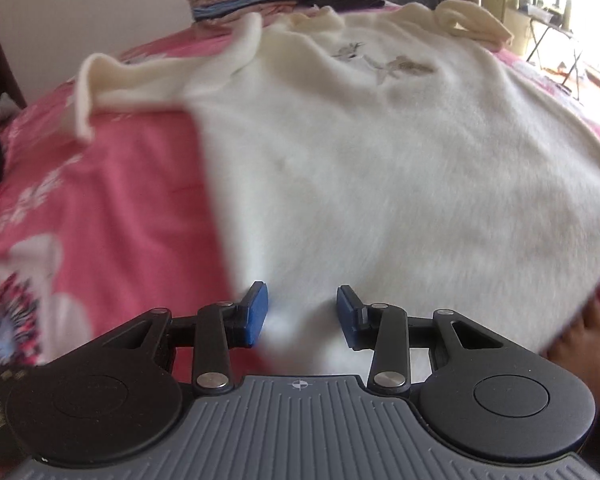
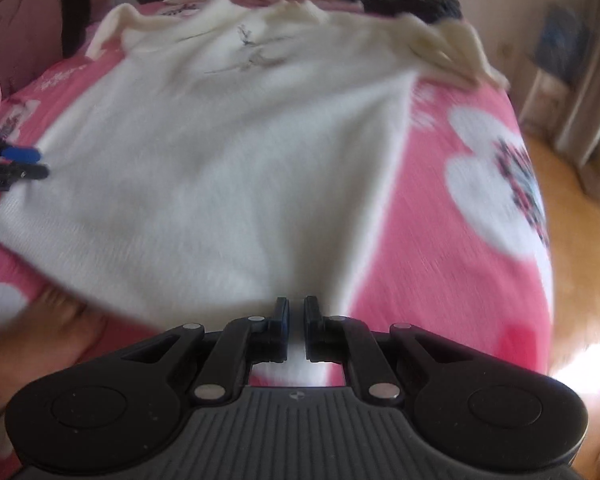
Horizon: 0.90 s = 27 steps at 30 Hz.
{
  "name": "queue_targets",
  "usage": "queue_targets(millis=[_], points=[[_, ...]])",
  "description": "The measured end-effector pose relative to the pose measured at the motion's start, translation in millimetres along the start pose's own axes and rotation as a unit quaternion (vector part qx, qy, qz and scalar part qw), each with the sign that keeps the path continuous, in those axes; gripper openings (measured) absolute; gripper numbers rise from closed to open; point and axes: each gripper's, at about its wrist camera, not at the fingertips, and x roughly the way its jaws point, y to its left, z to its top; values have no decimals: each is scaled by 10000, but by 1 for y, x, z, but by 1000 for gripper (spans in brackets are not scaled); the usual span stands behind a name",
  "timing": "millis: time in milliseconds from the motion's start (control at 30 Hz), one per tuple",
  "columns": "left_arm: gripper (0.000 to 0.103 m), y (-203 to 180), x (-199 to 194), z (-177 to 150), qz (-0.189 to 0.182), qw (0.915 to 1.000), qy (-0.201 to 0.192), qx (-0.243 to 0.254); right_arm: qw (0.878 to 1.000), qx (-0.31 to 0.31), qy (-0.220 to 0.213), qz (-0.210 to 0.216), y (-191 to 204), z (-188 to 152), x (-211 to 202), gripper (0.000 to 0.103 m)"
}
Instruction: Fold clothes
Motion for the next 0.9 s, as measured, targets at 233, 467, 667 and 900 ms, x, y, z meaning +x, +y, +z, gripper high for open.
queue_targets(millis=[233, 467, 667, 900], points=[[39, 9, -24, 29, 14, 9982, -447, -411, 9982, -25, -600, 10, 1, 64, -12, 8], [39, 3, 34, 28, 11, 9986, 105, -517, 9990, 295, -293, -167, -2, 77, 62, 8], [39, 12, -4, 17, -2, 9996, 187, -202, 9985, 528, 127, 30, -20, 28, 12, 8], [39, 12, 22, 72, -109, 9989, -271, -377, 9993, 22, -367, 57, -30, 121, 18, 8]])
